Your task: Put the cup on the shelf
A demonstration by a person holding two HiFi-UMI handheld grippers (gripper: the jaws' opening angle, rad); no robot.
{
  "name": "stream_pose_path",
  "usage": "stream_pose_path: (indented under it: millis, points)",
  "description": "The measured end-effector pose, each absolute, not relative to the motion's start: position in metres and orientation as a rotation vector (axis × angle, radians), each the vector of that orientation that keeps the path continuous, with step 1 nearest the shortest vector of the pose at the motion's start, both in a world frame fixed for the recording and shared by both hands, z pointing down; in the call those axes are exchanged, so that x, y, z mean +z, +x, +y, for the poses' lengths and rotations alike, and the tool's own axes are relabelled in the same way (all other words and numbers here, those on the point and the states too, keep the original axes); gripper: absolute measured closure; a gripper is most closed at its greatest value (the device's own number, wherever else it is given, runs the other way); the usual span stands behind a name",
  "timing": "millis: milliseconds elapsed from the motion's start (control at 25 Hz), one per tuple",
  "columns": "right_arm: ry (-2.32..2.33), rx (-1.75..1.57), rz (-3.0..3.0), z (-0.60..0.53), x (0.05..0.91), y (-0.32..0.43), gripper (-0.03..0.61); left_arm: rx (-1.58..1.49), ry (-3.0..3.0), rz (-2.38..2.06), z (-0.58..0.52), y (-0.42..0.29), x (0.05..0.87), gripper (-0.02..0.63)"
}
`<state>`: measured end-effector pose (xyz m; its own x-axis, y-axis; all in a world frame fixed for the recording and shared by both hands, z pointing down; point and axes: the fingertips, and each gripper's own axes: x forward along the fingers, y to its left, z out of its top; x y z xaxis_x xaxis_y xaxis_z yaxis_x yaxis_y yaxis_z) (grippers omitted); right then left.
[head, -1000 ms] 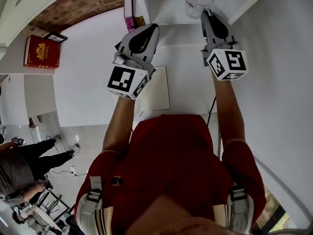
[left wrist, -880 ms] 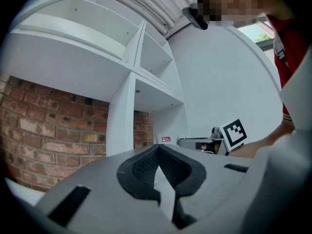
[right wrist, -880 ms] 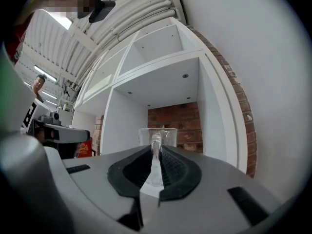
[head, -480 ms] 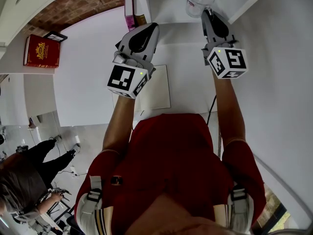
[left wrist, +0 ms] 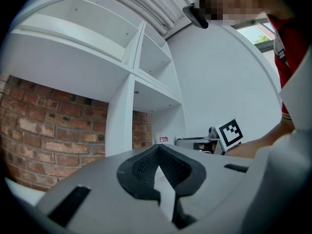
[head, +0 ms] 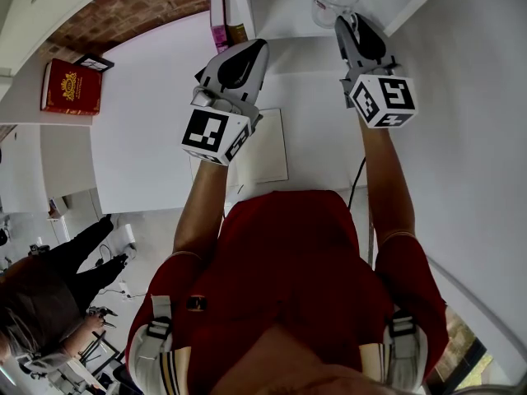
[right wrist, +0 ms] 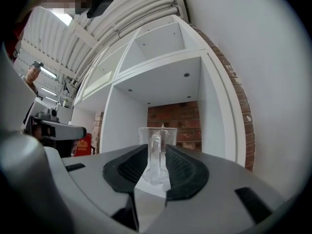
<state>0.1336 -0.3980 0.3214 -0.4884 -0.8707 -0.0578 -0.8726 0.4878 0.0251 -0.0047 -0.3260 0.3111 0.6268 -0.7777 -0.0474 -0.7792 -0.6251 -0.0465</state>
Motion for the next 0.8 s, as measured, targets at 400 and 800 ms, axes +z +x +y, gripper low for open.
stream_pose_path:
  millis: [400,800]
  points:
    - [-1.565,0.096,2.69,-0.389,0.314,0.133,0.417,0.046,-2.776,1.324,-0.32,-0.005,0.307,0.609]
    - [-1.551,0.15,2.687,-0.363,0.299,0.13,0.426,0.057,-2.766,1.318,-0.312,-0.003,0.303,0.607]
